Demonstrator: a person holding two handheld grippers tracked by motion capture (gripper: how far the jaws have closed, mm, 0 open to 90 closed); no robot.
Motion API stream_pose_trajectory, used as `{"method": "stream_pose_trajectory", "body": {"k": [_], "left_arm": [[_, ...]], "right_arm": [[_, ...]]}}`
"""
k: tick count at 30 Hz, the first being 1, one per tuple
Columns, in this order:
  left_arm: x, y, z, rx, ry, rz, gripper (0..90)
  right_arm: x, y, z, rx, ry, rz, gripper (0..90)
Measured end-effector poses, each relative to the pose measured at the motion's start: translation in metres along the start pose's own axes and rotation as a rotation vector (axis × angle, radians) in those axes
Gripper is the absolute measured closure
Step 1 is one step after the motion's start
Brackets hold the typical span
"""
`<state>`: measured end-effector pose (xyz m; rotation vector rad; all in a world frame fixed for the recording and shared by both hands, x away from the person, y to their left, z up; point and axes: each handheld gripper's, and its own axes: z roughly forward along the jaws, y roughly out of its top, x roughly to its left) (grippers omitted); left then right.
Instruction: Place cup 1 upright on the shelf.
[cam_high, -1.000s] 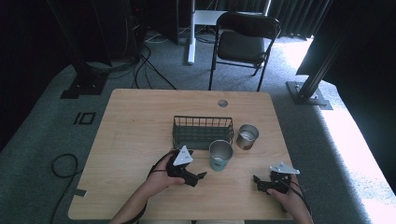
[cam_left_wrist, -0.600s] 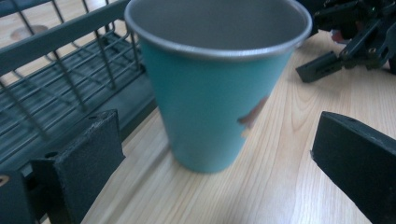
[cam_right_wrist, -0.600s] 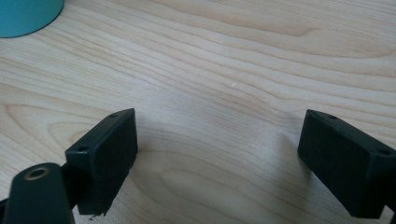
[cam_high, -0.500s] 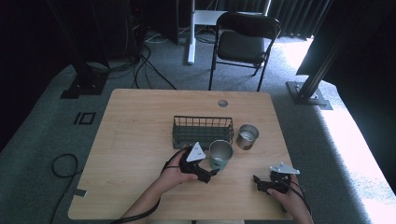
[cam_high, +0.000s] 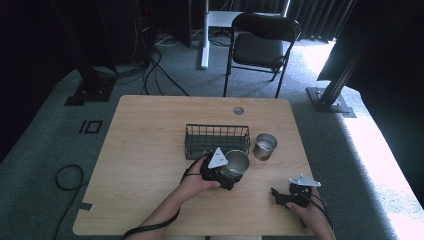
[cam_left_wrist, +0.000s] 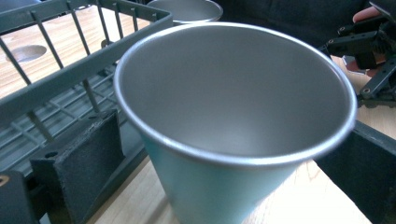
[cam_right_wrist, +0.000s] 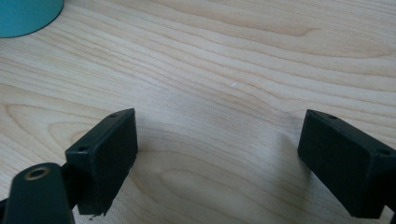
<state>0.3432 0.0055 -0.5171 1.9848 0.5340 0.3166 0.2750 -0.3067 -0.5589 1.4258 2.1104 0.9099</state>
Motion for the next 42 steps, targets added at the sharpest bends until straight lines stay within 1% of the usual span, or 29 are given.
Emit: {"method": "stream_pose_trajectory", "body": {"k": [3,10,14,17,18,20,21,22,24,25,26,27,31,35,42], "left_arm": [[0.000,0.001,0.001,0.000,0.000,0.000,2.5],[0.001,0.003,0.010,-0.003,0.020,0.006,2.5],[0.000,0.003,0.014,-0.011,0.025,0.000,2.6],[0.000,0.003,0.017,-0.008,0.030,-0.005,2.6],[0.000,0.004,0.018,-0.010,0.027,-0.008,3.3],[-0.001,0.004,0.020,-0.015,0.037,-0.016,6.7],[-0.001,0.005,0.020,-0.020,0.028,-0.016,8.6],[-0.002,0.005,0.020,-0.022,0.028,-0.021,14.1],[-0.001,0.005,0.021,-0.021,0.012,-0.010,14.5],[-0.002,0.006,0.020,-0.017,0.001,-0.007,14.6],[-0.002,0.006,0.020,-0.017,0.009,-0.006,14.7],[-0.003,0.007,0.019,-0.015,0.012,0.012,14.7],[-0.005,0.009,0.016,-0.015,0.005,0.018,14.8],[-0.009,0.019,0.007,-0.035,-0.007,0.006,14.8],[-0.006,0.028,-0.006,-0.055,-0.007,-0.018,14.8]], "right_arm": [[0.000,0.000,0.000,0.000,0.000,0.000,11.6],[0.000,0.000,0.000,0.000,0.000,-0.001,11.6],[0.000,0.000,0.000,0.000,0.000,0.000,11.6],[0.000,0.000,0.000,0.000,0.000,0.000,11.6],[0.000,0.000,0.000,0.000,0.000,0.000,11.6],[0.000,0.000,0.000,0.000,0.000,0.000,11.6],[0.000,0.000,0.000,0.000,0.000,0.000,11.6],[0.000,0.000,0.000,0.000,0.000,0.000,11.6],[0.000,0.000,0.000,0.000,0.000,0.000,11.6],[0.000,0.000,0.000,0.000,0.000,0.000,11.6],[0.000,0.000,0.000,0.000,0.000,0.000,11.6],[0.000,0.000,0.000,0.000,0.000,0.000,11.6],[0.000,0.000,0.000,0.000,0.000,0.000,11.6],[0.000,0.000,0.000,0.000,0.000,-0.002,11.6],[0.000,0.000,0.000,0.000,0.000,-0.001,11.6]]}}
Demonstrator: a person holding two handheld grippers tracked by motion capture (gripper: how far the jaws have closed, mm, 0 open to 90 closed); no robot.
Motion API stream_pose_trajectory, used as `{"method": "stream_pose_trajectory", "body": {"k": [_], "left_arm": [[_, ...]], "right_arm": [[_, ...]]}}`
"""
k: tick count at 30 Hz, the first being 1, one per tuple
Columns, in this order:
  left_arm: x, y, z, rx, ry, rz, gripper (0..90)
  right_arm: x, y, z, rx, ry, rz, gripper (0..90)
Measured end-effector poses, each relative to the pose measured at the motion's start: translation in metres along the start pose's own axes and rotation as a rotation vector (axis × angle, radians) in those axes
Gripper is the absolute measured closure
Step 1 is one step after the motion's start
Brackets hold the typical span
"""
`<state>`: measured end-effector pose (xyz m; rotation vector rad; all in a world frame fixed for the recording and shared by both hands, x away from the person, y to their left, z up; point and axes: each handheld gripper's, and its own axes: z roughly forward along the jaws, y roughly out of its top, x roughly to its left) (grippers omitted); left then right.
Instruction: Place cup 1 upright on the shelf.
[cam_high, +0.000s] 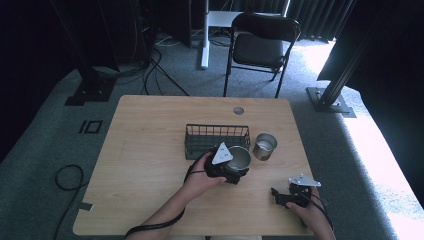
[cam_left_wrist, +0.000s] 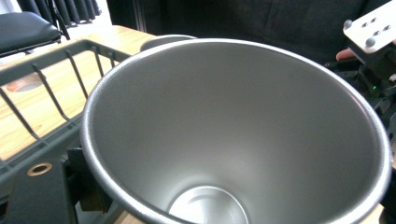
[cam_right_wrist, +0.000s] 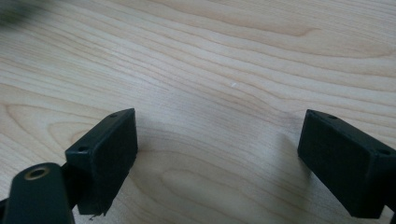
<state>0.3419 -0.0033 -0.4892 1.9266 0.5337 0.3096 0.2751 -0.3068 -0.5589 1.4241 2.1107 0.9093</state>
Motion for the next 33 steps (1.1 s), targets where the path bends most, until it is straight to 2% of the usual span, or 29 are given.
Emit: {"method": "stream_pose_trajectory", "body": {"k": [13,15,20,27,33], "left_arm": [[0.010,0.025,-0.025,-0.040,0.021,-0.023,14.8],[0.012,0.030,-0.029,-0.047,0.038,-0.014,14.8],[0.018,0.038,-0.038,-0.077,0.073,-0.026,14.8],[0.034,0.048,-0.051,-0.088,0.159,-0.035,14.8],[0.047,0.054,-0.058,-0.126,0.198,-0.070,14.8]], "right_arm": [[0.000,0.000,0.000,0.000,0.000,-0.001,11.6],[0.000,0.000,0.000,0.000,0.000,0.000,11.6],[0.000,0.000,0.000,-0.001,0.000,0.001,11.6],[0.000,0.000,0.000,0.000,0.000,0.001,11.6],[0.000,0.000,0.000,-0.001,0.000,0.001,11.6]]}}
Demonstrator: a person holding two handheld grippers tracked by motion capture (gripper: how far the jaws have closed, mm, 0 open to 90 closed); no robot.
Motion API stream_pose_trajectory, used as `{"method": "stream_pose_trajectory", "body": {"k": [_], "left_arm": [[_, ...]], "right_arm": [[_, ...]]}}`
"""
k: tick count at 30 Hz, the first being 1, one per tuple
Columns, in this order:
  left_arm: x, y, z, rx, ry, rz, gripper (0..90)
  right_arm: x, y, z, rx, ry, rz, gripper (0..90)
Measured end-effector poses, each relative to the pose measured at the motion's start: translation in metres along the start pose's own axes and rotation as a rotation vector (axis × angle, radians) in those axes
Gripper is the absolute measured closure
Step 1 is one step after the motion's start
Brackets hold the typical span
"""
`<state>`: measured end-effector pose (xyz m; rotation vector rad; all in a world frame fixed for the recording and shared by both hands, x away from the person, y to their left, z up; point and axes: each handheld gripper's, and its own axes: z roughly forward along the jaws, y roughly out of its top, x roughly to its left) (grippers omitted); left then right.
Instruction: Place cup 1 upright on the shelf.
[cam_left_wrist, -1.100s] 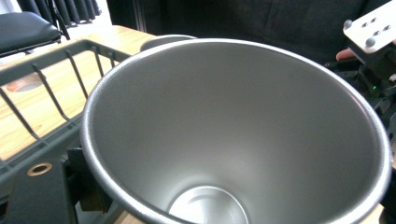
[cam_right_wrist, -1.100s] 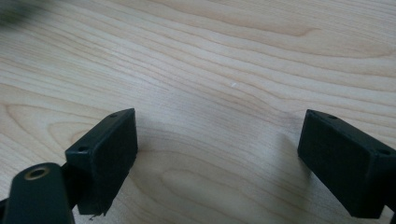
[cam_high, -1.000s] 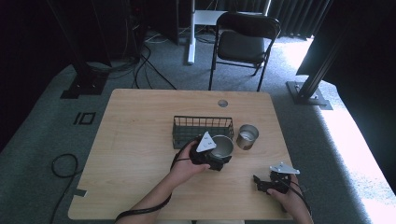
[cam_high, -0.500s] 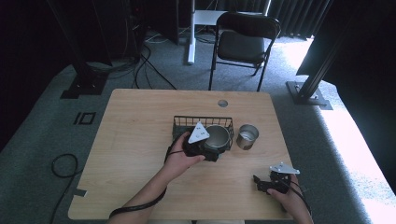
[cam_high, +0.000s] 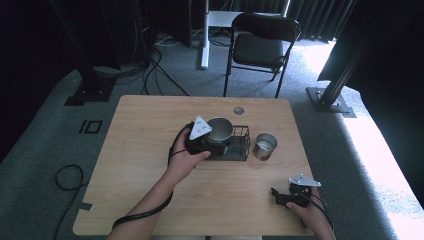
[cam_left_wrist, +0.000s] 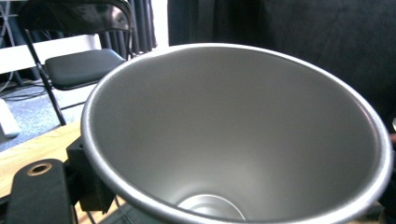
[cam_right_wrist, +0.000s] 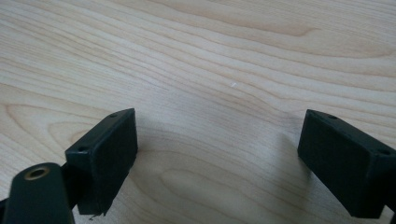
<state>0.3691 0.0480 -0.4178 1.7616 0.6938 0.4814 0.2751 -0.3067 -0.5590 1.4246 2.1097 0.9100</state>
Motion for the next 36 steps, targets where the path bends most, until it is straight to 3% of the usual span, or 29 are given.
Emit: {"method": "stream_pose_trajectory", "body": {"k": [4,10,13,23,29,36], "left_arm": [[0.010,0.005,-0.002,-0.016,0.038,-0.012,14.8],[0.026,0.009,-0.003,-0.025,0.138,-0.038,14.8],[0.035,0.006,-0.002,-0.025,0.192,-0.048,14.7],[0.053,-0.013,0.005,-0.035,0.293,-0.126,14.8],[0.059,-0.029,0.012,-0.041,0.305,-0.149,14.8],[0.061,-0.044,0.021,-0.005,0.317,-0.155,14.8]], "right_arm": [[0.000,0.000,0.000,0.000,0.000,0.000,11.6],[0.000,0.000,0.000,0.000,0.000,0.000,11.6],[0.000,0.000,0.000,0.001,0.000,0.001,11.6],[0.000,0.000,0.000,0.001,0.000,0.000,11.6],[0.000,0.000,0.000,0.001,0.000,0.000,11.6],[0.000,0.000,0.000,0.001,0.000,0.000,11.6]]}}
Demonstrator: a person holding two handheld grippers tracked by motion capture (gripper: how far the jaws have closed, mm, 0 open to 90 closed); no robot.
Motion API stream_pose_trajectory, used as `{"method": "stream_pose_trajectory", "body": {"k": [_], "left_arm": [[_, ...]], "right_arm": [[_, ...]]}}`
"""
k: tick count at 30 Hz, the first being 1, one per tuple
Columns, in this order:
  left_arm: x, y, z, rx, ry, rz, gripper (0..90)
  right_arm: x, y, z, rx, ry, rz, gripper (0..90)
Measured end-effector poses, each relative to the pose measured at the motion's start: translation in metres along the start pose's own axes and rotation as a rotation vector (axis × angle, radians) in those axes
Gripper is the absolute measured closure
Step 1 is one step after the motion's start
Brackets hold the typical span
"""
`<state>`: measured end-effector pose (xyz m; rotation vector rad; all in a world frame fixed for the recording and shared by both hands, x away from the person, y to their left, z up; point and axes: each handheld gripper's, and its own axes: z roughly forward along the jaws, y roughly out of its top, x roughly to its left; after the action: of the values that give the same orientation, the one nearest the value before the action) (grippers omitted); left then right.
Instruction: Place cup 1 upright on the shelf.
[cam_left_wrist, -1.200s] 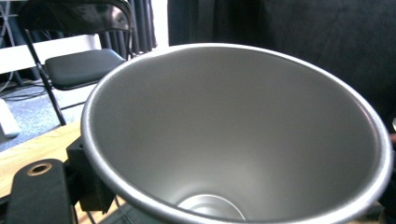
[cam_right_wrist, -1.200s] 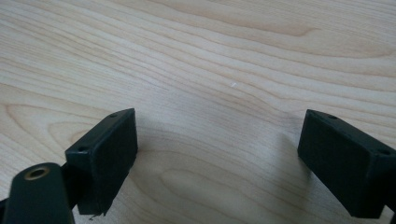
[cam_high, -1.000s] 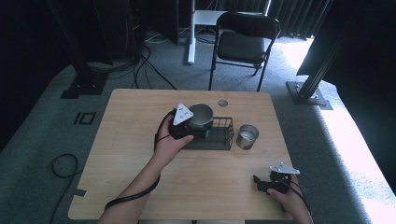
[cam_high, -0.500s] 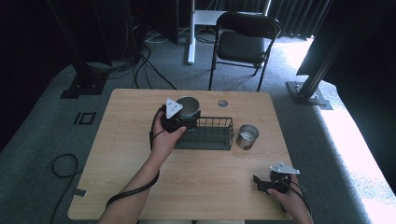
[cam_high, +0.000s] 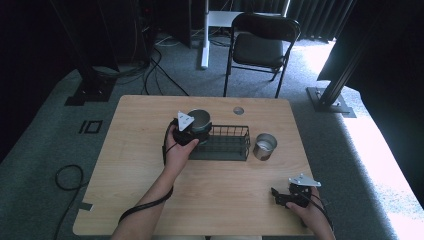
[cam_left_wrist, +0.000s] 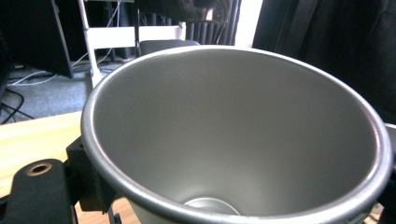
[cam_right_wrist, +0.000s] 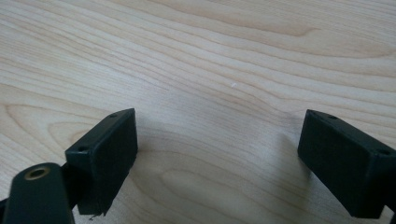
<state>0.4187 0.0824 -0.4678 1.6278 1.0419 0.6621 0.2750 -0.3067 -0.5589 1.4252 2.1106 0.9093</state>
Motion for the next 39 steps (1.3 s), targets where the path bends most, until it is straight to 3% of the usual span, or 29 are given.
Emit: {"method": "stream_pose_trajectory", "body": {"k": [3,10,15,20,21,23,24,26,39], "left_arm": [[-0.001,-0.005,0.002,0.010,-0.018,0.011,14.8],[-0.004,-0.014,0.004,0.047,-0.005,0.033,14.8],[-0.006,-0.016,0.004,0.040,-0.006,0.045,14.7],[-0.009,-0.016,0.004,0.053,-0.009,0.081,13.9],[-0.009,-0.016,0.005,0.076,-0.011,0.103,12.1],[-0.009,-0.016,0.004,0.075,-0.011,0.128,8.9],[-0.009,-0.016,0.003,0.079,0.004,0.134,8.0],[-0.008,-0.015,0.001,0.069,-0.015,0.121,2.6],[-0.002,-0.012,-0.017,0.083,-0.041,0.086,2.6]], "right_arm": [[0.000,0.000,0.000,0.000,0.000,0.000,11.6],[0.000,0.000,0.000,0.000,0.000,0.000,11.6],[0.000,0.000,0.000,0.000,0.000,0.000,11.6],[0.000,0.000,0.000,0.000,0.000,0.000,11.6],[0.000,0.000,0.000,0.000,0.000,0.000,11.6],[0.000,0.000,0.000,0.000,0.000,0.000,11.6],[0.000,0.000,0.000,0.000,0.000,0.000,11.6],[0.000,0.000,0.000,0.000,0.000,0.000,11.6],[0.000,0.000,0.000,0.000,0.000,0.000,11.6]]}}
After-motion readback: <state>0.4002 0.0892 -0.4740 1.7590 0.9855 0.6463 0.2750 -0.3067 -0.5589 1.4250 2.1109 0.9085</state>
